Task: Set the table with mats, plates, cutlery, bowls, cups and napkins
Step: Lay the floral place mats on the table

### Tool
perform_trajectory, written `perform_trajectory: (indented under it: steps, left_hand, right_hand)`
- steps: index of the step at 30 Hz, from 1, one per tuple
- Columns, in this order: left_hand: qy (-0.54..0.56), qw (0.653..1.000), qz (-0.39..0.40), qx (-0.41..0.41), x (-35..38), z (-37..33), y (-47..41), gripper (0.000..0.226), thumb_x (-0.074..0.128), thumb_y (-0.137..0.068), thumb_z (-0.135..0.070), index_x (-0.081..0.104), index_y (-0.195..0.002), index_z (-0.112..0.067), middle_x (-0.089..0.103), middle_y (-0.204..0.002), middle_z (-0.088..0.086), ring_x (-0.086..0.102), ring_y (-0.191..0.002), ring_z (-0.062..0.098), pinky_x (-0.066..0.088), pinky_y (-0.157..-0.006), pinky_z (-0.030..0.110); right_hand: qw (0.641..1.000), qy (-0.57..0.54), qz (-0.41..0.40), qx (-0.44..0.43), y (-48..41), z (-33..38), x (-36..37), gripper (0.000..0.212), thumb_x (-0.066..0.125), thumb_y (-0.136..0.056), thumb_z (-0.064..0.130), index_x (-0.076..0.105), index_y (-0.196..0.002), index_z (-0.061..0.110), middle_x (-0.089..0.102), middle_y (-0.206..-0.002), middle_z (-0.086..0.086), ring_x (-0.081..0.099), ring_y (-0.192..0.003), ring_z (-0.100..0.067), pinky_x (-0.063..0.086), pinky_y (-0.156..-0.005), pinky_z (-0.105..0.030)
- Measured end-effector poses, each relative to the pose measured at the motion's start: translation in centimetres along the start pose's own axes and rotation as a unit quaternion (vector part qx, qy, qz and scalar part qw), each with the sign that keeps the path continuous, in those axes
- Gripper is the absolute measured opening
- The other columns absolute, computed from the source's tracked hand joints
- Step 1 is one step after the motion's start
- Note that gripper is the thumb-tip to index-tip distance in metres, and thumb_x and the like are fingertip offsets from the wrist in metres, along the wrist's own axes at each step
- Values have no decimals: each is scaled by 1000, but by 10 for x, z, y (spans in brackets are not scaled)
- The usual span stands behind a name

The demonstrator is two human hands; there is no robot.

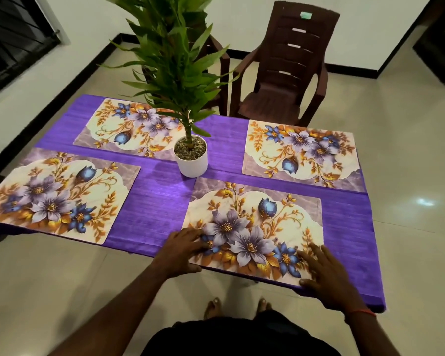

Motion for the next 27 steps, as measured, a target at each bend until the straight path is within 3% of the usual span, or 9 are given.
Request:
perform_trajectory:
  steps: [3,6,8,12,17,27]
  left_hand:
    - [14,1000,-12,4,-2,-3,1,75,79,-66,-66,56,-135,-46,45,-152,-9,41,-140,19,40,-102,46]
    - [20,1000,-16,7,-3,-4,2,75,79,-68,-66,57,-136,-44,46,-153,-8,41,-140,20,39,-105,46]
    - [19,1000,-21,12,-2,-3,2,76,80,-68,-66,58,-137,-44,48,-152,-7,44,-139,21,41,-103,47]
    - [-8,999,-23,25,-1,-3,-1,77,84,-62,-66,62,-132,-43,54,-145,-5,53,-129,24,50,-91,49]
    - [-41,999,-10,20,-1,-3,-3,76,82,-60,-70,63,-129,-43,58,-142,-2,56,-125,26,52,-83,51]
    - [-75,996,24,31,-3,-7,-8,72,80,-58,-74,66,-122,-42,63,-134,0,60,-113,27,54,-73,46]
  right_hand:
    - [1000,-8,11,8,-3,0,-2,89,40,-76,85,9,-151,48,-8,-163,10,-5,-155,-25,19,-120,-47]
    - [1000,-28,4,7,0,-1,-3,105,32,-65,97,12,-153,44,-8,-162,12,-8,-154,-22,17,-121,-47]
    - [999,-38,5,1,6,0,-2,110,46,-62,96,14,-154,44,-7,-163,10,-10,-153,-21,15,-122,-47]
    - [999,-43,-3,-4,21,5,-1,101,77,-74,62,20,-155,40,5,-167,4,-2,-154,-21,19,-124,-46]
    - [997,-73,-13,17,28,7,-5,87,77,-81,49,31,-154,35,17,-166,3,5,-154,-19,26,-120,-41]
    - [990,-132,-34,45,31,-2,2,77,79,-81,45,43,-148,35,26,-164,6,10,-153,-15,27,-119,-39]
Point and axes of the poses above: each hand's wrist, its own y-axis away from the middle knuckle, its own x-axis out of the palm, z = x × y, the point moved 7 cm from there along -y, towards the middle knuckle
